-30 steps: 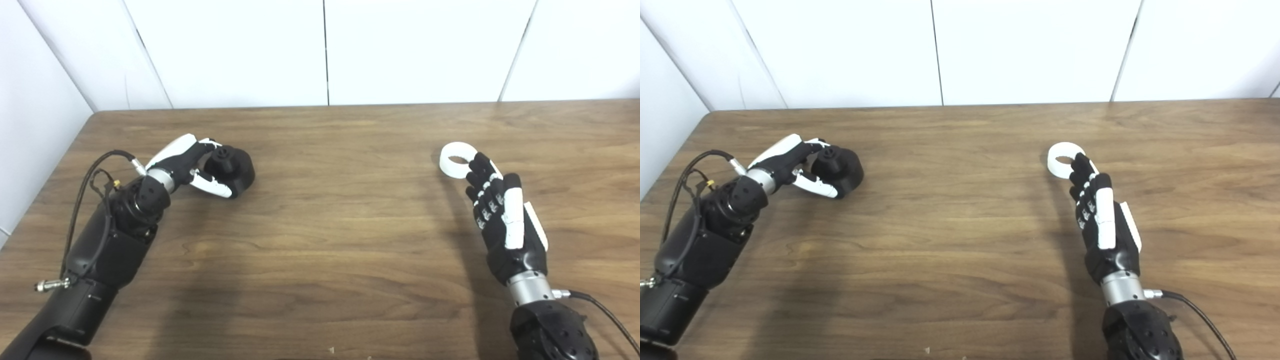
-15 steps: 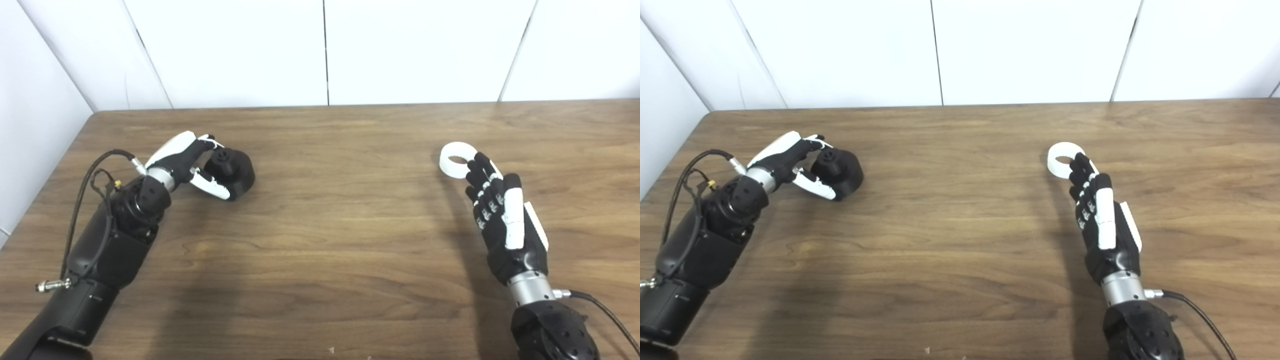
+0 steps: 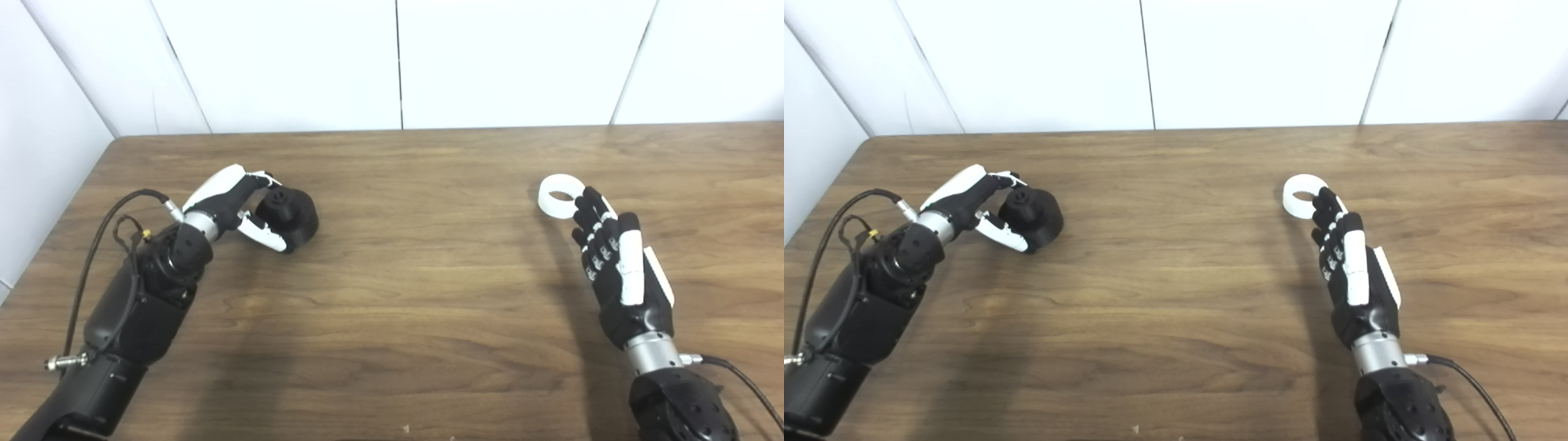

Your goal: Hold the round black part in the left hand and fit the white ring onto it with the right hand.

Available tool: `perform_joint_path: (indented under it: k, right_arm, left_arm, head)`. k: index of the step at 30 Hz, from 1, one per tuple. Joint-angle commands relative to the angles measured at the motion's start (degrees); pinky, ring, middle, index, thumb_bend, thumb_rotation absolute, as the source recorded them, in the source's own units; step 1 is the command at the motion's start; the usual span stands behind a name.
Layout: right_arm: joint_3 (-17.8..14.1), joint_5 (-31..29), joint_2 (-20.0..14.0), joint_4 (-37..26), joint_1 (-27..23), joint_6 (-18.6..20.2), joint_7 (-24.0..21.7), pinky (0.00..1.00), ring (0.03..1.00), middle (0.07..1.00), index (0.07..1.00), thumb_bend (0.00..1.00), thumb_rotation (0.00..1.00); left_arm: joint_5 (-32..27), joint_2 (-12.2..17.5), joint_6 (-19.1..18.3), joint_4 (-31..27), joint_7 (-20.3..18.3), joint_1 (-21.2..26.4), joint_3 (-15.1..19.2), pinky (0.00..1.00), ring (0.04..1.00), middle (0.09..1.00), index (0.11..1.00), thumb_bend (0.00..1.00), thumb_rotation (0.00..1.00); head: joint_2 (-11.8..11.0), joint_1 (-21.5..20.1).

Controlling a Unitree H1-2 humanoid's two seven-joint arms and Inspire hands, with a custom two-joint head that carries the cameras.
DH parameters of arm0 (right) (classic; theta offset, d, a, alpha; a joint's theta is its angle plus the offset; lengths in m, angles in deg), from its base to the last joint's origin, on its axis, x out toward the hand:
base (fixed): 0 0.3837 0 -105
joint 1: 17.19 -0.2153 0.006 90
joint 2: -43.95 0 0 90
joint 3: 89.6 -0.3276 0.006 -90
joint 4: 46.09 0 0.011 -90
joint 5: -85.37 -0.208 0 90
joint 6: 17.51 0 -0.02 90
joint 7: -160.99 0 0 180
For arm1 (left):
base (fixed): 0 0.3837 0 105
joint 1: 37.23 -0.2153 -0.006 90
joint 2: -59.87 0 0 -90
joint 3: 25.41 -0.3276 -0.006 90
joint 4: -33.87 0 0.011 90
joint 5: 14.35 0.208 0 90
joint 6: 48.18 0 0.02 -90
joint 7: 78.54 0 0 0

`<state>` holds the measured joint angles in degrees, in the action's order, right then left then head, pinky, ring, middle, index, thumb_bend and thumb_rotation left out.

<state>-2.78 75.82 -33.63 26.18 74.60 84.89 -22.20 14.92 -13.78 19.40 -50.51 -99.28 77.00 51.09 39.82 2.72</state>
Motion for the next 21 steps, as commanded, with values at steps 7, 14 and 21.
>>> perform_joint_path:
  k: [7,14,21]
  right_arm:
    - [0.3,0.2,-0.4,-2.9,-1.1,-0.8,-0.3,1.00,0.981,0.955,0.950,0.64,1.00]
    - [0.5,0.2,-0.5,-2.8,-1.2,-0.6,-0.3,1.00,0.984,0.961,0.954,0.65,1.00]
    - [0.8,0.9,0.0,-3.0,-1.0,-0.6,0.1,1.00,0.983,0.960,0.948,0.65,1.00]
  left_arm:
    - [1.5,0.0,-2.8,-6.6,-1.5,0.2,-1.0,0.92,1.000,0.972,0.715,0.82,0.15]
    - [1.2,-2.0,-2.3,-10.0,-2.1,-1.6,-2.5,0.92,1.000,0.964,0.707,0.84,0.15]
    - [2.2,-3.4,-1.2,-13.0,-3.4,-3.1,-5.4,0.91,1.000,0.962,0.707,0.84,0.16]
  head:
    - [0.4,0.2]
    - [0.5,0.2]
    - [0.7,0.0]
